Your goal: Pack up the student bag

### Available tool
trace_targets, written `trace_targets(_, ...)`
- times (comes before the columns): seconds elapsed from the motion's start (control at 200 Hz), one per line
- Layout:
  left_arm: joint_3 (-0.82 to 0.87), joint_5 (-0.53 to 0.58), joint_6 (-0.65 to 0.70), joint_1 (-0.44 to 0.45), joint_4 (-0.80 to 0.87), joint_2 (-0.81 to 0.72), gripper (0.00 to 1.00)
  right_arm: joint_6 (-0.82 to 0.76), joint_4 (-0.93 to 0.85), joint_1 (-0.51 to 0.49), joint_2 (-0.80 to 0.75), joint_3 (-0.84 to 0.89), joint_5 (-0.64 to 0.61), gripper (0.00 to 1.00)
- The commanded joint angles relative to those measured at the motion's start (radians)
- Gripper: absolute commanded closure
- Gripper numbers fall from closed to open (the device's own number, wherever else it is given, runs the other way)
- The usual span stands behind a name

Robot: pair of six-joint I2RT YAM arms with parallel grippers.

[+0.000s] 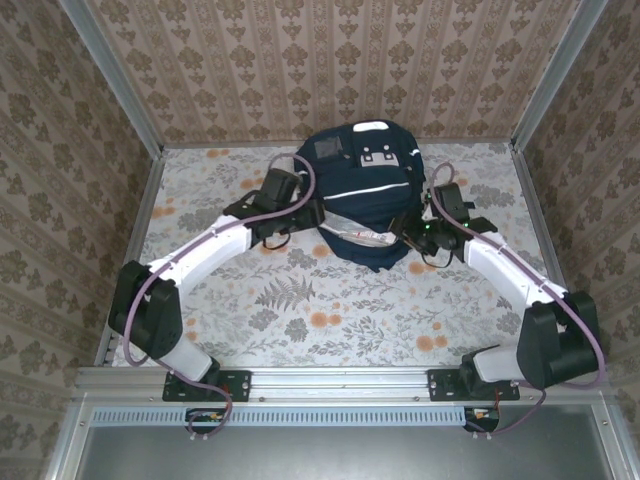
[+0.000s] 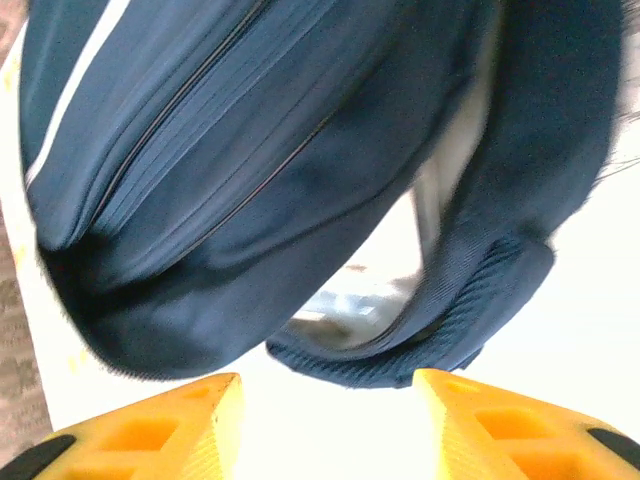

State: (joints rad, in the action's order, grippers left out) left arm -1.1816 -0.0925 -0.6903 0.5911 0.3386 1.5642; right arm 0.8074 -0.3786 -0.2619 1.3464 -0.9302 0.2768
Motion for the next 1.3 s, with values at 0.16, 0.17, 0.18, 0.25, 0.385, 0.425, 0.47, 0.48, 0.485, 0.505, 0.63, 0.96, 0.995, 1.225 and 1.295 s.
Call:
trace_targets(0.16,0.02,-0.116,-0.019,-0.095,-0.087,0.077,0.46,0.124,0.125,-0.162,0.027,-0.012,-0.075,0.48)
trace_targets(0.17,0.016,-0.115,-0.017,-0.096,-0.083,0.085,0.46,0.126,0.129,-0.164,0.033,-0.013,-0.074,0.48)
trace_targets(0.18,0.01,-0.115,-0.015,-0.096,-0.081,0.091,0.46,0.131,0.134,-0.165,0.036,-0.014,-0.07,0.48)
trace_targets(0.25,-0.012,-0.129,-0.017,-0.101,-0.094,0.133,0.46,0.177,0.199,-0.166,0.081,-0.017,-0.032,0.46)
trace_targets(0.385,-0.027,-0.141,-0.028,-0.111,-0.103,0.171,0.45,0.303,0.339,-0.174,0.135,-0.013,-0.002,0.35)
trace_targets(0.425,-0.026,-0.136,-0.028,-0.111,-0.106,0.171,0.44,0.345,0.379,-0.174,0.152,-0.013,0.001,0.34)
trace_targets(0.47,-0.025,-0.133,-0.028,-0.112,-0.106,0.171,0.44,0.391,0.414,-0.175,0.17,-0.013,-0.008,0.33)
trace_targets(0.48,-0.025,-0.133,-0.027,-0.111,-0.106,0.172,0.44,0.4,0.419,-0.176,0.172,-0.014,-0.012,0.32)
trace_targets(0.485,-0.024,-0.133,-0.027,-0.111,-0.107,0.17,0.44,0.405,0.423,-0.177,0.174,-0.013,-0.016,0.32)
trace_targets(0.505,-0.023,-0.133,-0.027,-0.111,-0.105,0.17,0.44,0.421,0.432,-0.178,0.179,-0.015,-0.028,0.31)
trace_targets(0.63,-0.009,-0.141,-0.03,-0.111,-0.118,0.169,0.49,0.5,0.49,-0.179,0.219,-0.03,-0.091,0.26)
trace_targets(0.96,-0.017,-0.14,-0.071,-0.067,-0.162,0.249,0.8,0.46,0.401,-0.17,0.25,-0.096,-0.135,0.95)
trace_targets(0.995,-0.019,-0.136,-0.072,-0.064,-0.161,0.262,0.81,0.444,0.374,-0.168,0.232,-0.096,-0.144,1.0)
trace_targets(1.225,-0.033,-0.095,-0.092,-0.026,-0.149,0.271,0.84,0.355,0.241,-0.097,0.102,-0.055,-0.159,1.0)
trace_targets(1.295,-0.025,-0.083,-0.094,-0.017,-0.148,0.244,0.84,0.322,0.207,-0.048,0.052,-0.021,-0.152,1.0)
